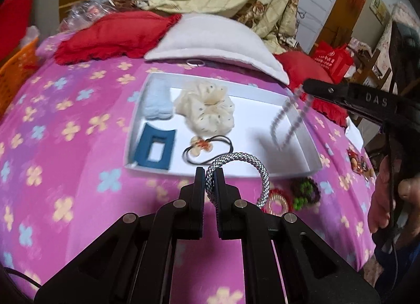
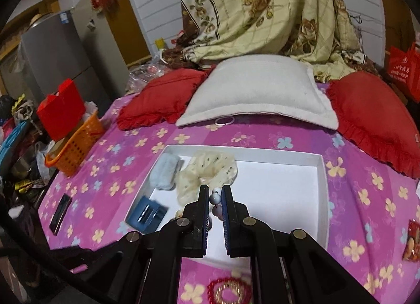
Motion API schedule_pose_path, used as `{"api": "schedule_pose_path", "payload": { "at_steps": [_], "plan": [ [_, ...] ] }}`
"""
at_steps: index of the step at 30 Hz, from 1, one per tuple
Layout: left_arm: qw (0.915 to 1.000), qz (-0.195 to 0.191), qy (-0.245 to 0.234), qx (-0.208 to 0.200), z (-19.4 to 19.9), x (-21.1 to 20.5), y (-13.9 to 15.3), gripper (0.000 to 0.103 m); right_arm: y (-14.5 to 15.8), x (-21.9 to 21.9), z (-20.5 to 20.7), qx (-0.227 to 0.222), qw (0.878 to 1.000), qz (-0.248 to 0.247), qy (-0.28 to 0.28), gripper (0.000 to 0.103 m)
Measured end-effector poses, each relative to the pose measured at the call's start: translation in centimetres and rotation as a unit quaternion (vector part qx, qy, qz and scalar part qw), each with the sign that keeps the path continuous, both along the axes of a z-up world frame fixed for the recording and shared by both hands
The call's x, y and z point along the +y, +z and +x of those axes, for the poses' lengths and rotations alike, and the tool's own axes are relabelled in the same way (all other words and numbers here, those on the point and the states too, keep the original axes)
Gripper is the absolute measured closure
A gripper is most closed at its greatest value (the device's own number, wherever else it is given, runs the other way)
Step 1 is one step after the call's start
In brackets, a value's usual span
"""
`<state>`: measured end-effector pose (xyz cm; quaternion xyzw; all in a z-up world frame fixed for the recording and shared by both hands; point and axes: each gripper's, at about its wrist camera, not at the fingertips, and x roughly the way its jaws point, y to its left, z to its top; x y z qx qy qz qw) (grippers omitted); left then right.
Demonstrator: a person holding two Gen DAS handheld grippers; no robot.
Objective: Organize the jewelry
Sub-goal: 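Hold the bangle in left tool while right tool grasps the white pearl bracelet, then lower the bangle and pearl bracelet into the tray and open both tools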
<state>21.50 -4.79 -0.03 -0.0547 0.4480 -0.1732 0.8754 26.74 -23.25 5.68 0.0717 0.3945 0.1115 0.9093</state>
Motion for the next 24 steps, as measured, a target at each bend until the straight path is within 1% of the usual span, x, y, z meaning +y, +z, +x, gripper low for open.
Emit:
{"api": "schedule_pose_path", "payload": {
  "at_steps": [2, 5, 8, 11, 14, 17, 20, 22, 23, 24],
  "plan": [
    [0.9999, -0.003, 0.0, 0.011, 1.6, -1.0, -0.8, 0.098, -0.5, 0.1, 1.6, 0.004, 1.0, 0.003, -0.003, 0.094],
    [0.9996, -0.008, -0.002, 0.028, 3.7, -2.2, -2.1, 0.098, -1.2, -0.2, 3.8, 0.012, 1.0, 0.024, -0.011, 0.094],
    [0.9993, -0.003, -0.007, 0.038, 5.1, -3.3, -3.3, 0.098, -3.0, -0.7, 6.2, 0.036, 0.998, 0.037, -0.026, 0.094],
    [0.999, 0.01, -0.015, 0.041, 5.8, -4.4, -4.1, 0.098, -5.2, -1.3, 7.7, 0.061, 0.997, 0.028, -0.037, 0.094],
    [0.9989, 0.015, -0.02, 0.04, 6.1, -4.9, -4.6, 0.098, -6.8, -2.2, 8.4, 0.077, 0.995, 0.031, -0.048, 0.094],
    [0.9988, 0.011, -0.022, 0.043, 6.1, -4.7, -4.9, 0.096, -8.1, -3.3, 8.9, 0.092, 0.993, 0.046, -0.063, 0.095],
    [0.9987, 0.001, -0.021, 0.048, 6.2, -4.3, -4.6, 0.095, -8.7, -4.0, 9.2, 0.105, 0.99, 0.057, -0.076, 0.094],
    [0.9989, -0.007, -0.015, 0.043, 5.6, -3.7, -3.8, 0.089, -8.6, -4.3, 9.1, 0.105, 0.99, 0.052, -0.083, 0.084],
    [0.9991, -0.009, -0.013, 0.04, 5.3, -3.5, -3.4, 0.088, -8.5, -4.4, 8.9, 0.101, 0.99, 0.05, -0.084, 0.075],
    [0.9992, -0.01, -0.009, 0.037, 4.9, -3.2, -3.0, 0.086, -8.3, -4.4, 8.7, 0.097, 0.99, 0.049, -0.085, 0.072]
  ]
}}
